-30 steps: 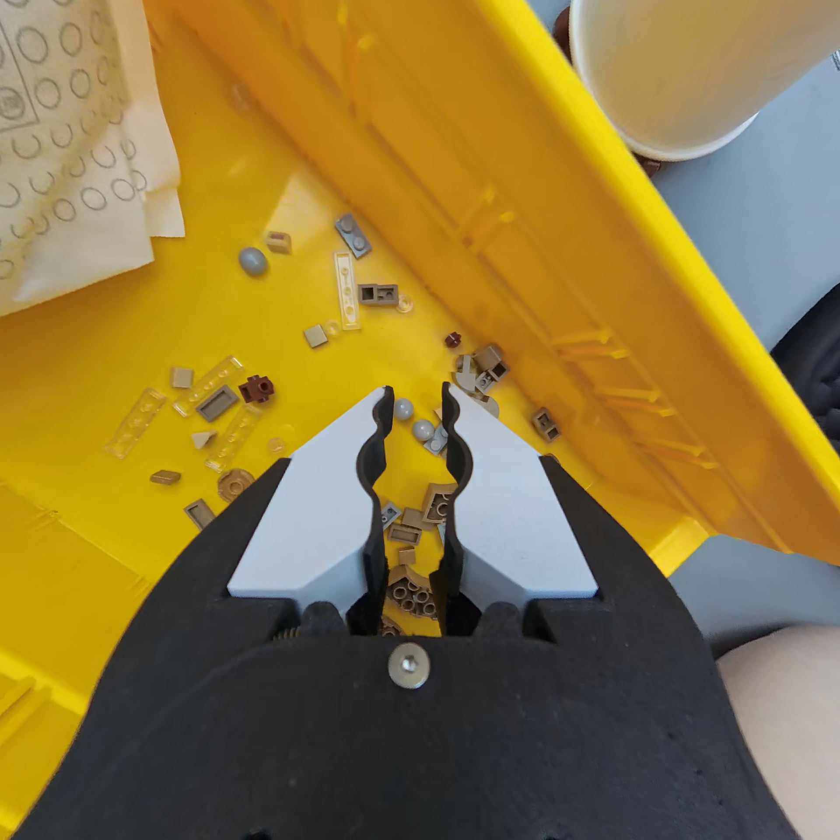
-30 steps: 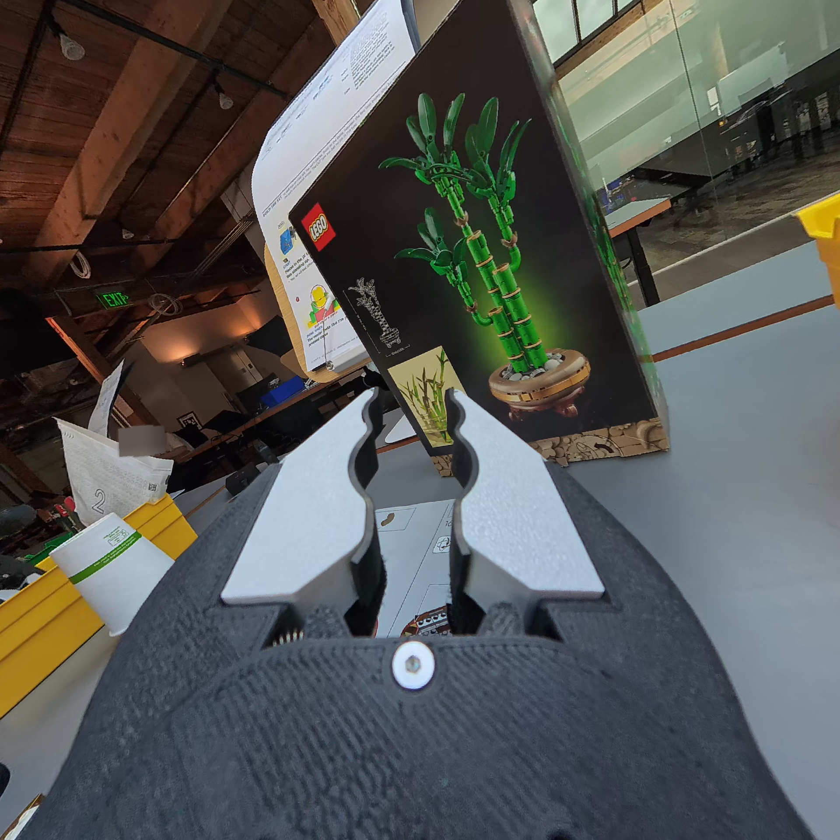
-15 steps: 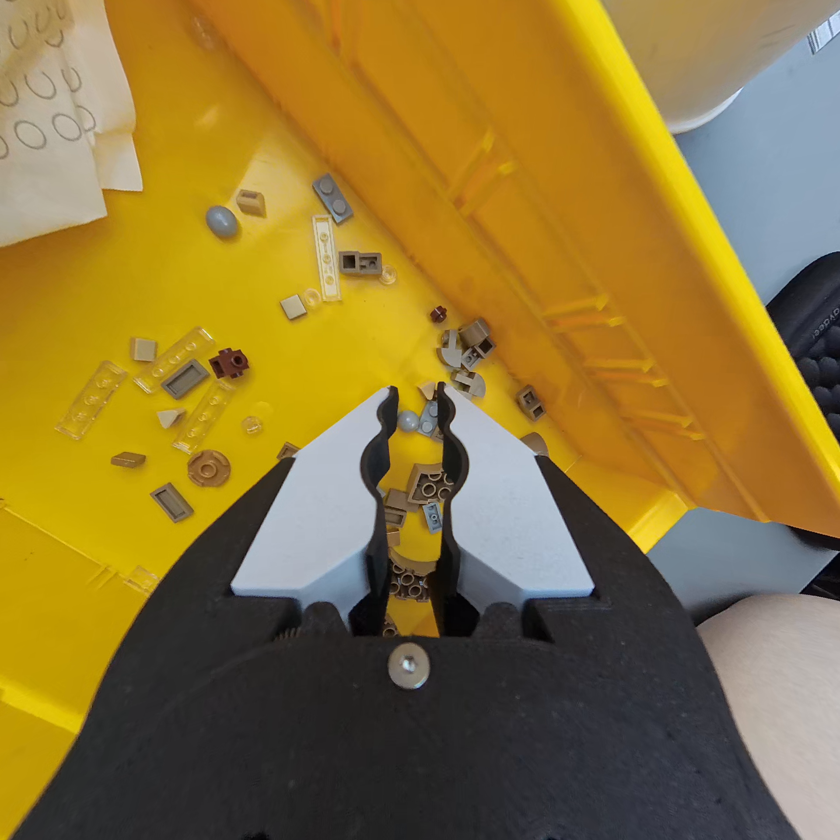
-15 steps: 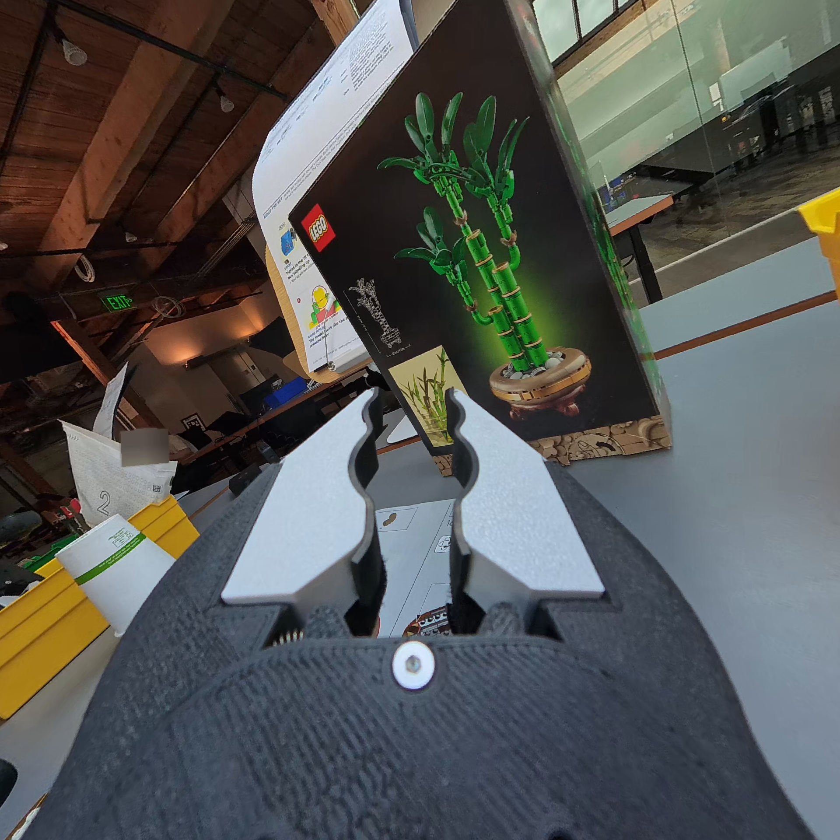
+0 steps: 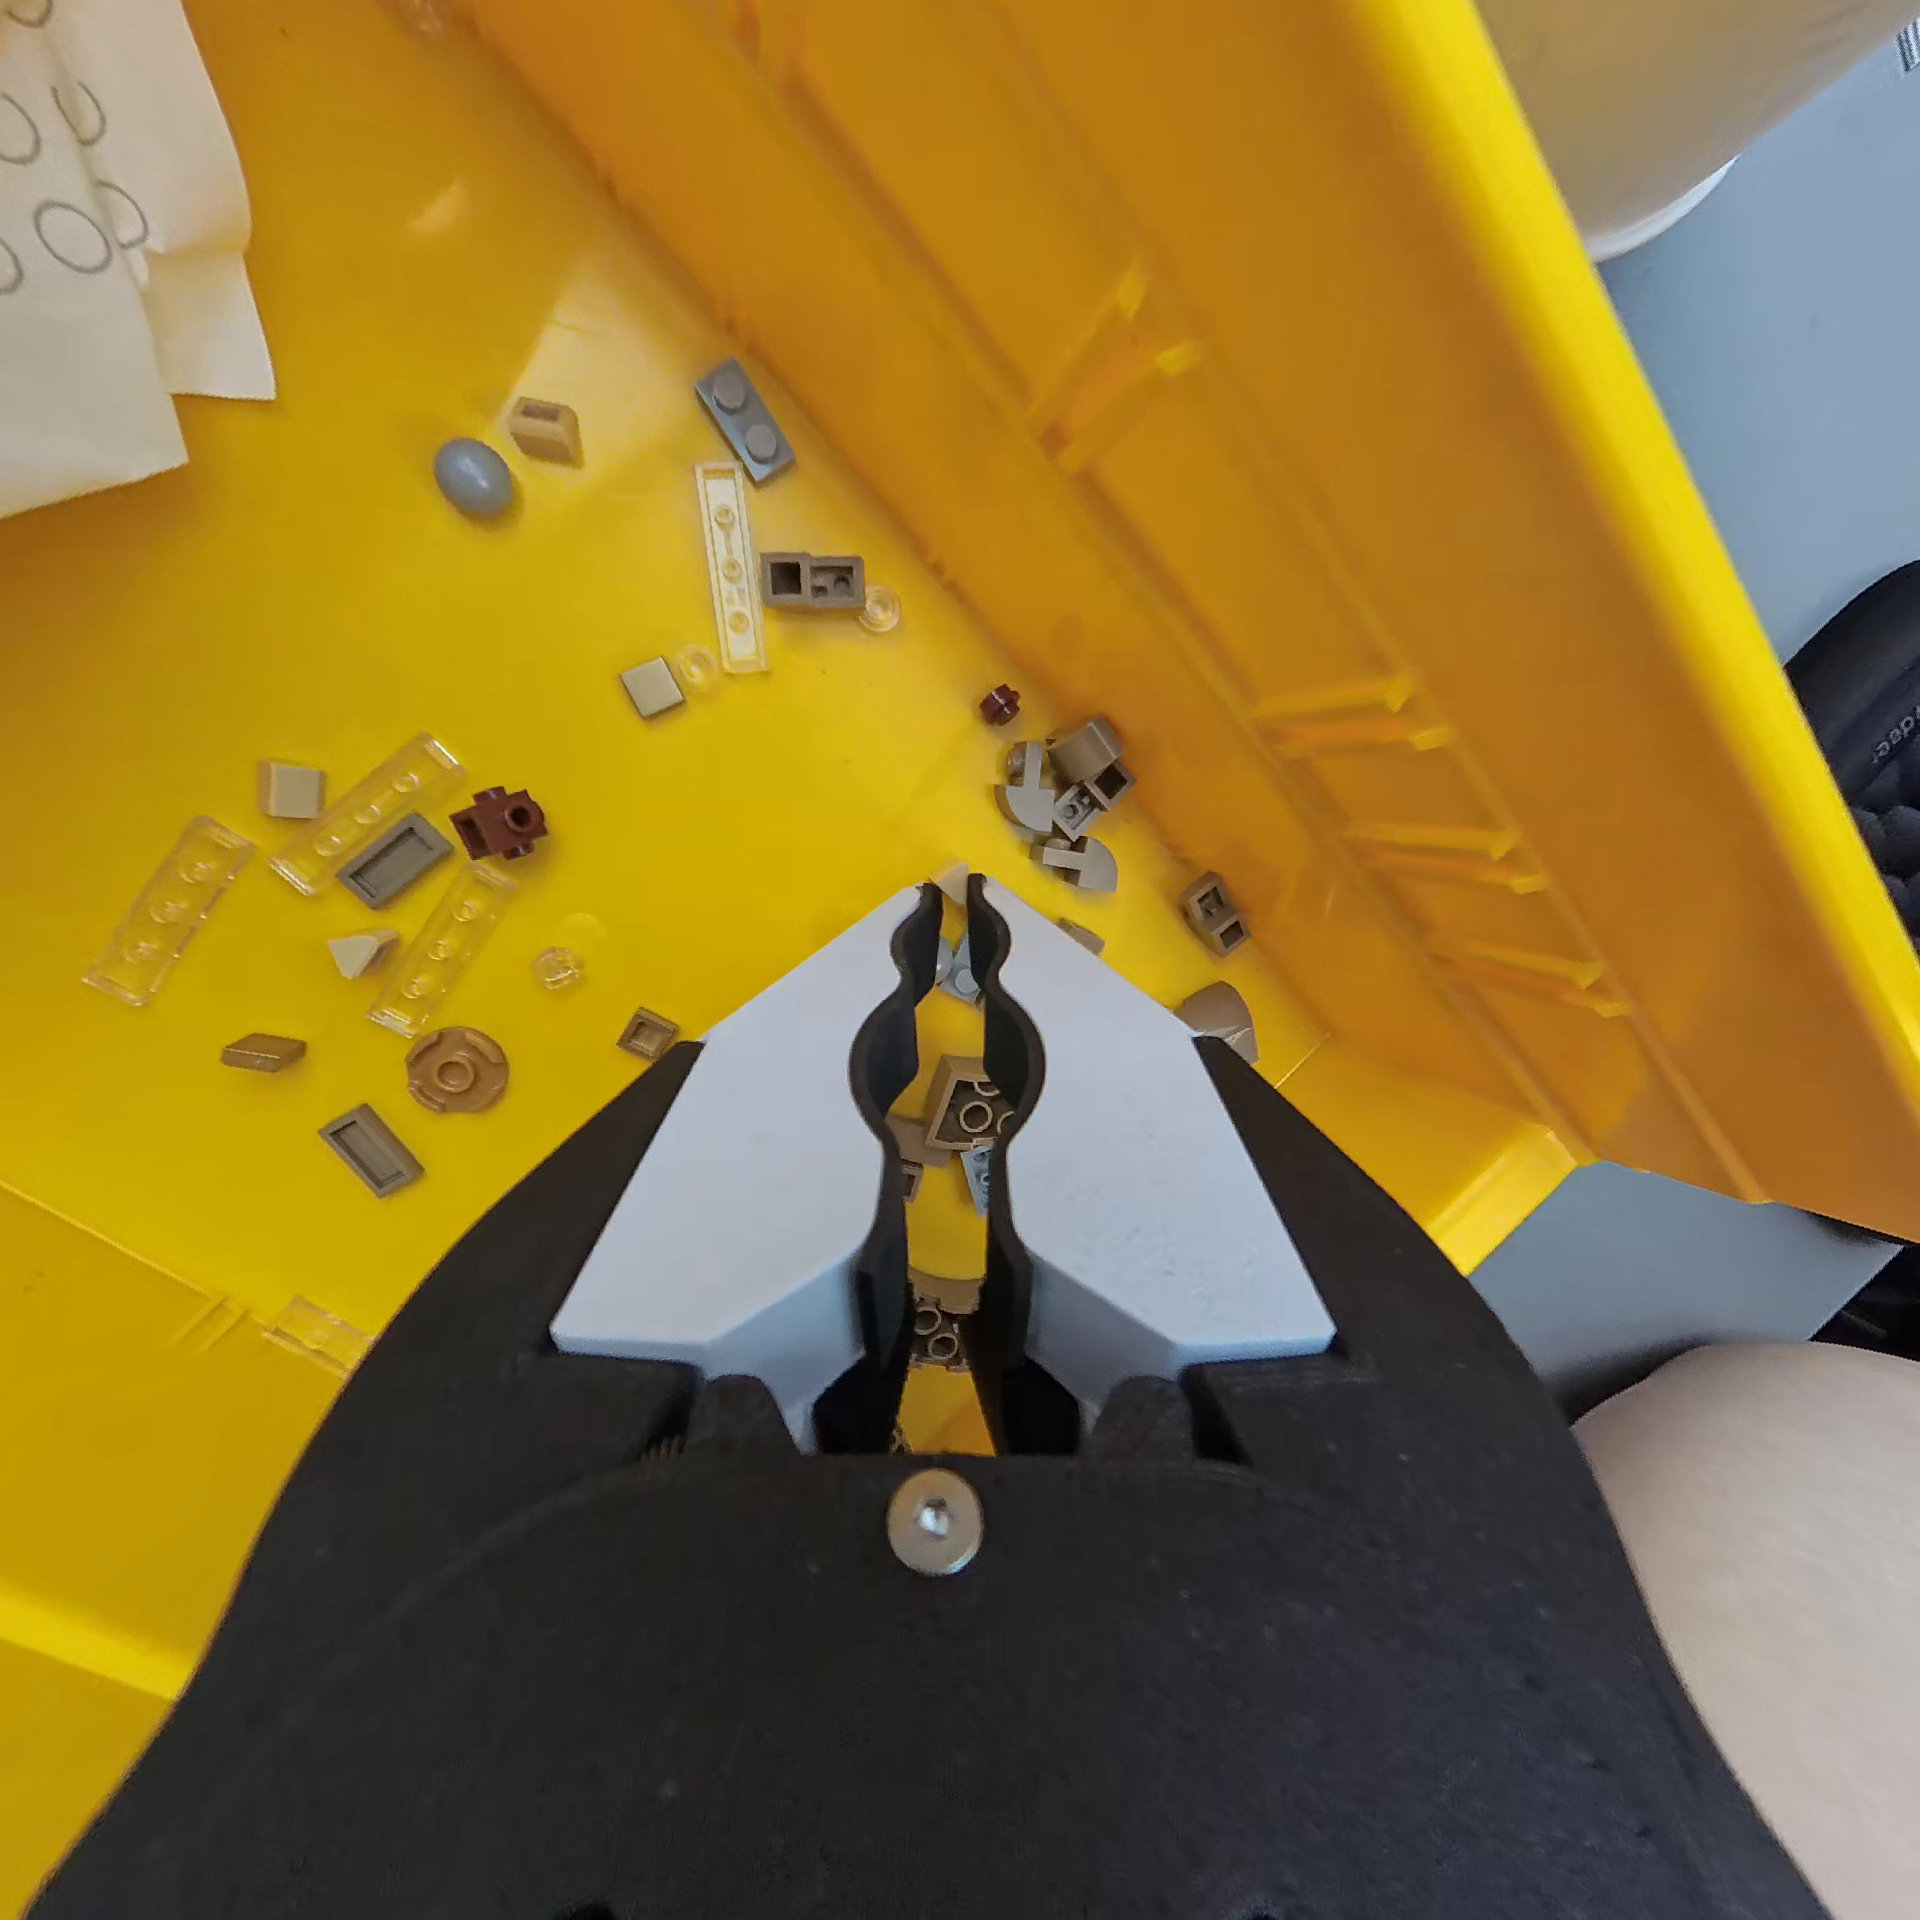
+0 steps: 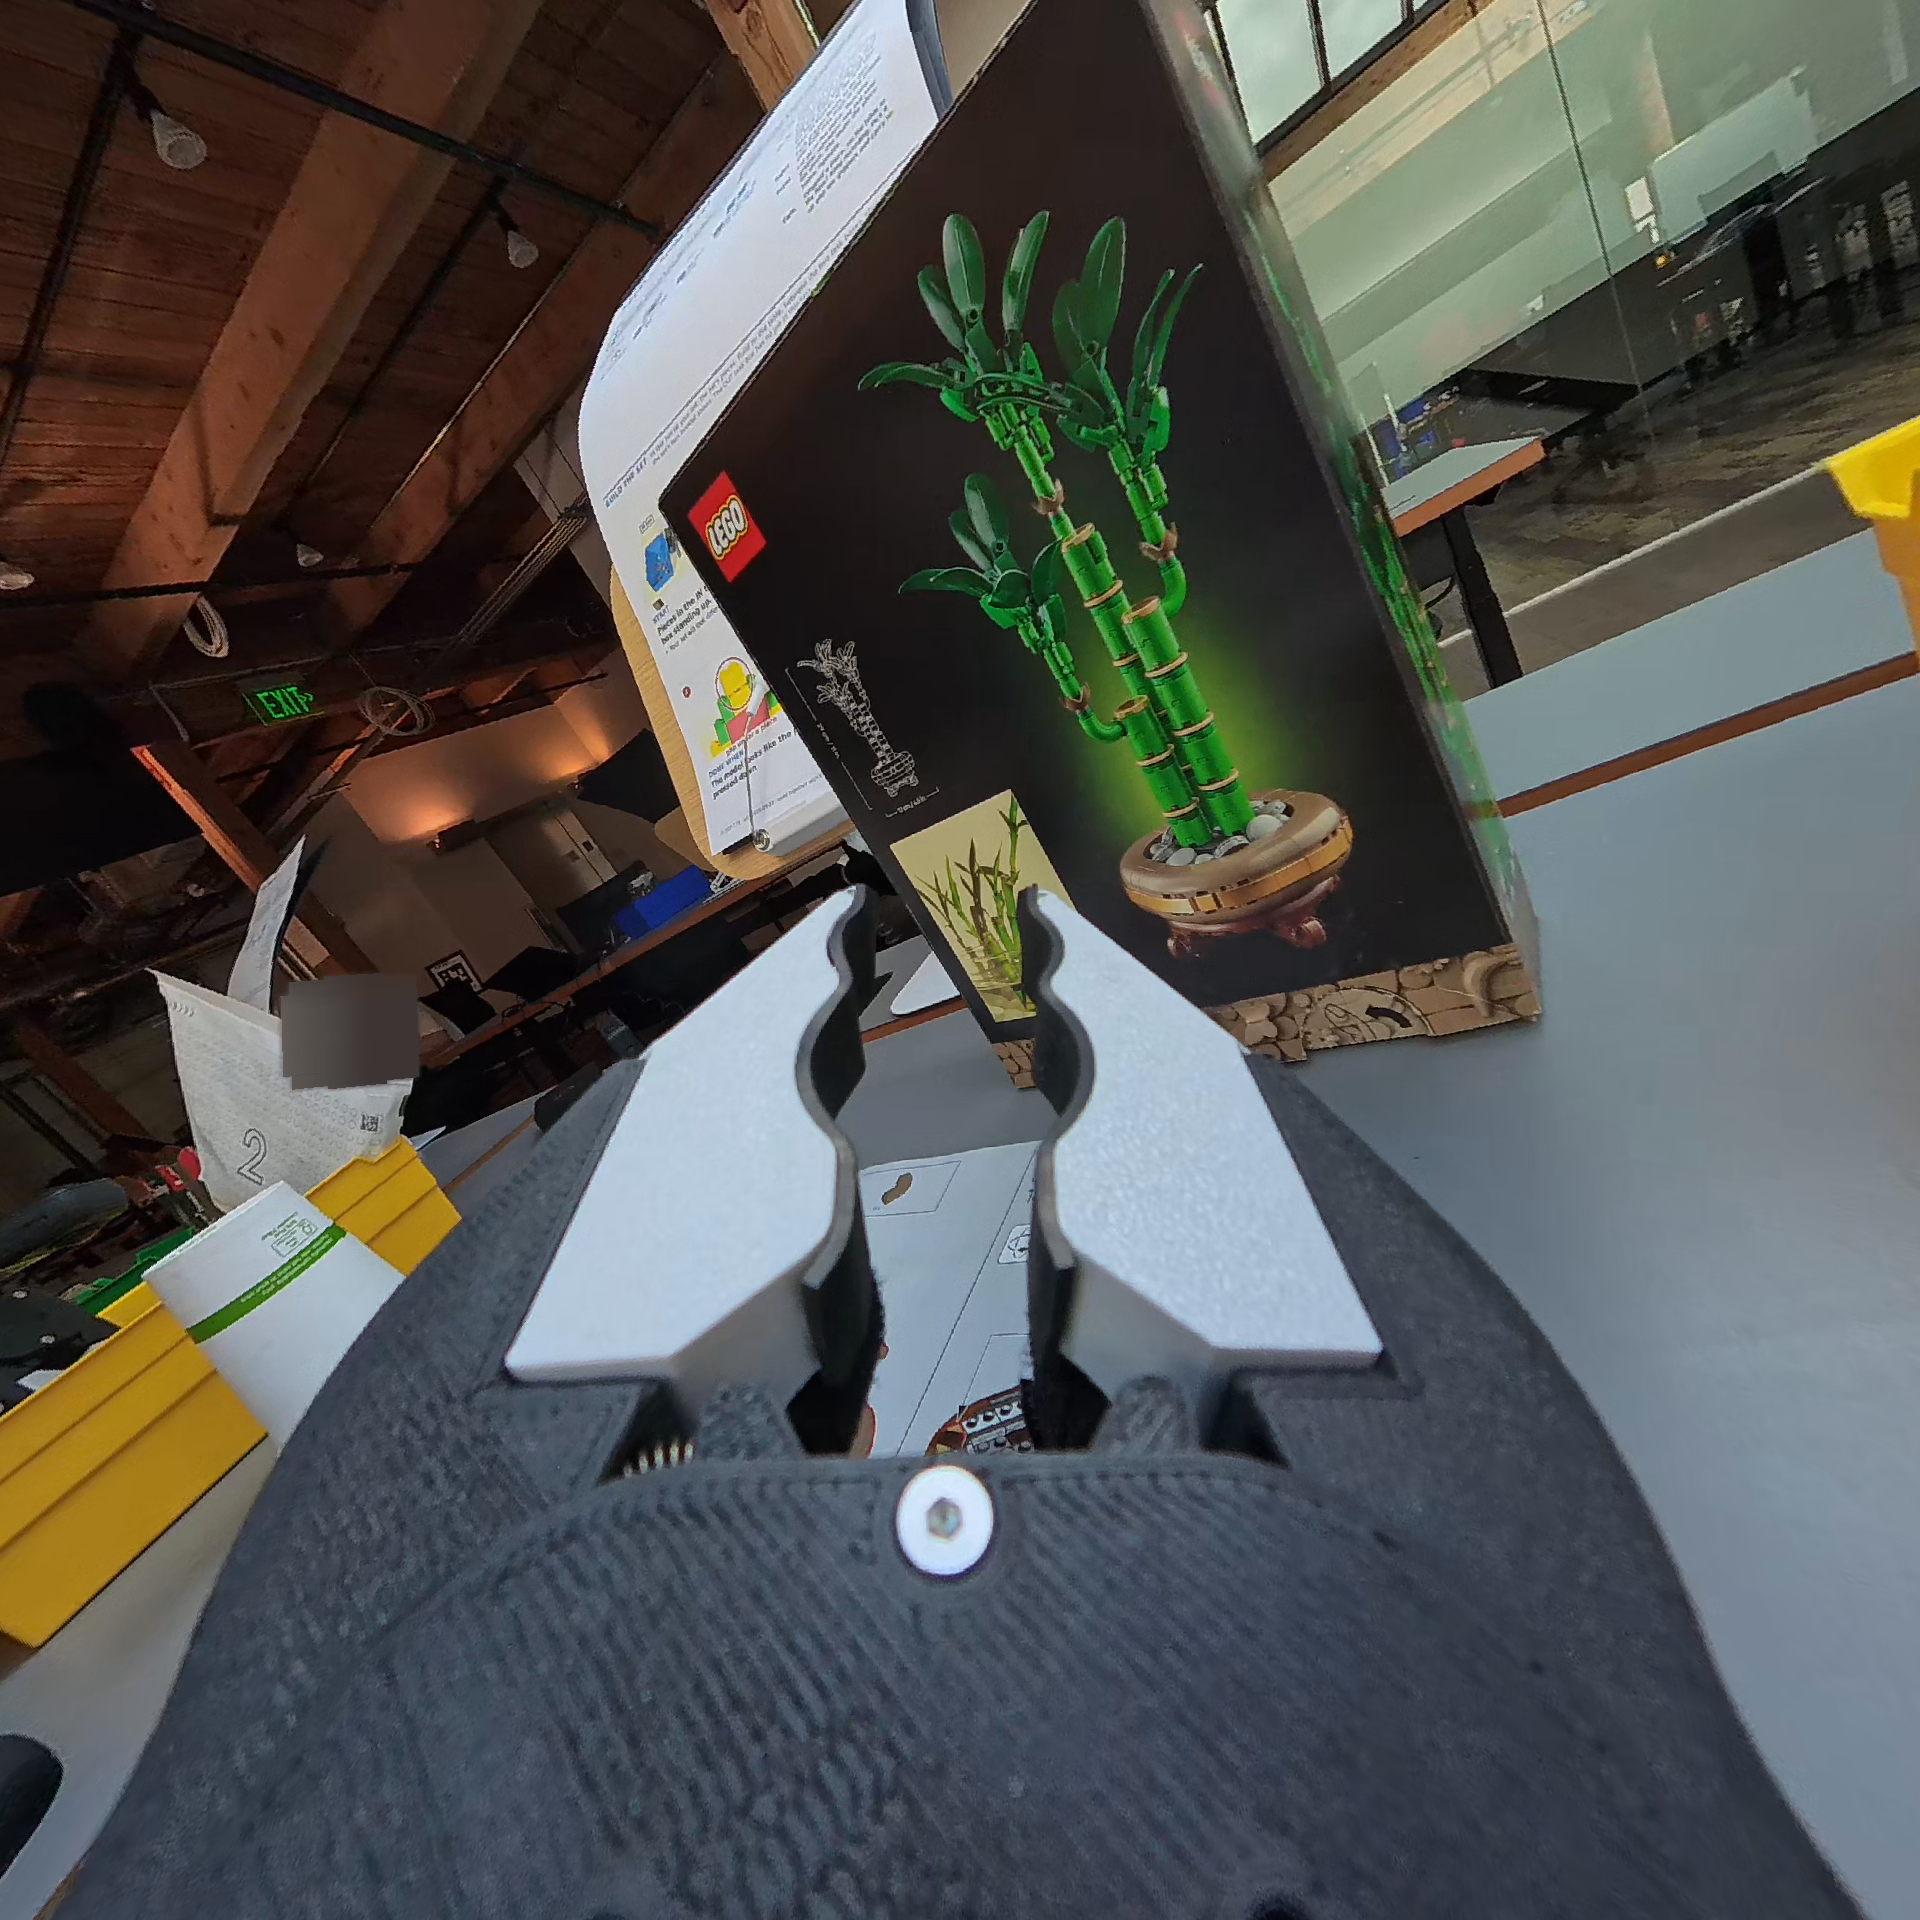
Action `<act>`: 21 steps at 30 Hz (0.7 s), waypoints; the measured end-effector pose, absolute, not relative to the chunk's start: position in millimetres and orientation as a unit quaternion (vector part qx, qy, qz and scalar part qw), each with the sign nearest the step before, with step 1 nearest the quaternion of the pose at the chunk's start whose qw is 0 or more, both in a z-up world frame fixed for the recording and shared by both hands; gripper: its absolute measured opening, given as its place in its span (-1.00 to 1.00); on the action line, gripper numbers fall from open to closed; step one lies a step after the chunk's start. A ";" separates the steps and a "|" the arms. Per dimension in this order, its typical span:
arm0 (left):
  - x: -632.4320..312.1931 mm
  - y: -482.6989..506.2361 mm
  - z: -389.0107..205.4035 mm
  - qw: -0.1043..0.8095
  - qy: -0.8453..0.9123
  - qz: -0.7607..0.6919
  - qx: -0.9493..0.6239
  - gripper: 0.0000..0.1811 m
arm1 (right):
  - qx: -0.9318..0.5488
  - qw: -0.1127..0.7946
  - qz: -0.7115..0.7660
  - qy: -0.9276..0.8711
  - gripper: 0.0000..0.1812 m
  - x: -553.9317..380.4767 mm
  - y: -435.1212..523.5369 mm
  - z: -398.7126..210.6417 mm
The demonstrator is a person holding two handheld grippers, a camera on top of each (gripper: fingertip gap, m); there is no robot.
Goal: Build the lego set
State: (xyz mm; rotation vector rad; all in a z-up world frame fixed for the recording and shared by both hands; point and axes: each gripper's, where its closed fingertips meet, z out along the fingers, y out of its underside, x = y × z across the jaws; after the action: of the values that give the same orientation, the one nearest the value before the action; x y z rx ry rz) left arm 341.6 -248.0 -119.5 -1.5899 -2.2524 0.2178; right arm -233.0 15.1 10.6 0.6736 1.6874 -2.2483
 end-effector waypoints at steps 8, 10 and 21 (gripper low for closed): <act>339.4 -252.9 -91.8 0.213 -0.789 0.143 -0.559 -0.97 | 0.233 0.133 -0.771 0.577 -0.71 -233.1 14.8 10.5; 340.8 -255.5 -83.0 0.207 -0.789 0.161 -0.556 -0.97 | 0.234 0.136 -0.771 0.576 -0.71 -232.9 14.7 10.3; 235.8 -155.4 82.8 0.312 -0.552 0.390 -0.668 -0.97 | 0.222 0.131 -0.765 0.590 -0.71 -229.8 9.3 7.8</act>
State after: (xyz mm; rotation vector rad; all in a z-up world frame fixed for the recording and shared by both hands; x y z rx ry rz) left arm 235.8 -155.4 82.8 -1.7628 -1.4567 1.0290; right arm -229.8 9.3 7.8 0.6441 1.7134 -2.2216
